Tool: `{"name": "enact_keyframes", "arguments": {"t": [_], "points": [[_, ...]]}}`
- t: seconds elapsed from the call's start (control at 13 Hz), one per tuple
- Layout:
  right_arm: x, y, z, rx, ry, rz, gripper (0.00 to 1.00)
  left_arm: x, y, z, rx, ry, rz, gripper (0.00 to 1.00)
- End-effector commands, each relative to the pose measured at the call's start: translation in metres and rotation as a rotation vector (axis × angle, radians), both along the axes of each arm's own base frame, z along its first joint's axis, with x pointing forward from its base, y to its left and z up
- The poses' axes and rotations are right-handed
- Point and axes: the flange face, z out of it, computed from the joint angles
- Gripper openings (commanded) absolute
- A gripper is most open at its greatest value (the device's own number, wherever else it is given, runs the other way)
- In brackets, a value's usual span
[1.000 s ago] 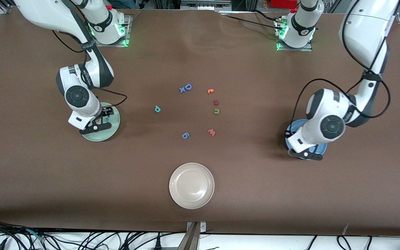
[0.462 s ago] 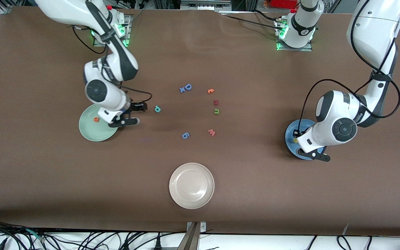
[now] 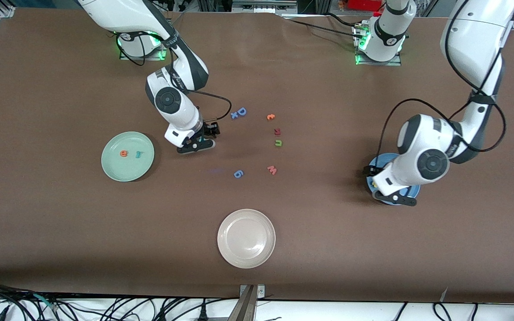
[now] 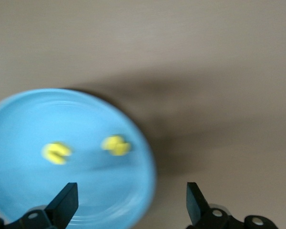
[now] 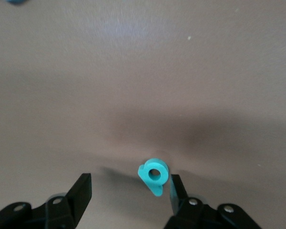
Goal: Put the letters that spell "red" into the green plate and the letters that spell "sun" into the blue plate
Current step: 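Grasp another teal letter with the right gripper while the left gripper reaches the c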
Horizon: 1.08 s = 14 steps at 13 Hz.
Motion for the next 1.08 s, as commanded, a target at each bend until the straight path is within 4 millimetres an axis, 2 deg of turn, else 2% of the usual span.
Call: {"name": "enact_keyframes", "arguments": {"t": [0.0,0.15,0.23,0.38,0.54,0.62,0.69,0.85,0.92,1.0], "points": [[-0.006,-0.005,-0.009,-0.015,-0.035,0.052,0.75,-0.019,-0.076,0.02,-0.027,-0.014,0.085,1.0],[-0.006,-0.008,-0.011,-0.033,-0.044,0.08,0.72,-0.039,-0.128,0.032,-0.055,-0.015,0.127,1.0],[-0.005,-0.011,-0.011,-0.037,-0.046,0.077,0.66,-0.051,-0.152,0.034,-0.072,-0.024,0.141,1.0],[-0.004,-0.012,-0.012,-0.039,-0.045,0.077,0.44,-0.076,-0.195,0.027,-0.095,-0.049,0.157,1.0],[-0.004,-0.012,-0.012,-0.039,-0.045,0.076,0.18,-0.089,-0.218,0.018,-0.111,-0.065,0.179,1.0],[-0.004,-0.012,-0.011,-0.039,-0.045,0.077,0.09,-0.1,-0.231,0.012,-0.092,-0.08,0.169,1.0],[-0.003,-0.012,-0.011,-0.04,-0.044,0.076,0.04,-0.104,-0.238,0.005,-0.068,-0.105,0.185,1.0],[0.001,-0.014,-0.006,-0.042,-0.048,0.073,0.04,-0.117,-0.256,-0.012,-0.054,-0.141,0.214,1.0],[0.006,-0.023,-0.001,-0.059,-0.039,0.067,0.04,-0.121,-0.264,-0.02,-0.06,-0.152,0.227,1.0],[0.015,-0.033,0.014,-0.075,-0.038,0.078,0.04,-0.126,-0.27,-0.025,-0.058,-0.167,0.231,1.0]]}}
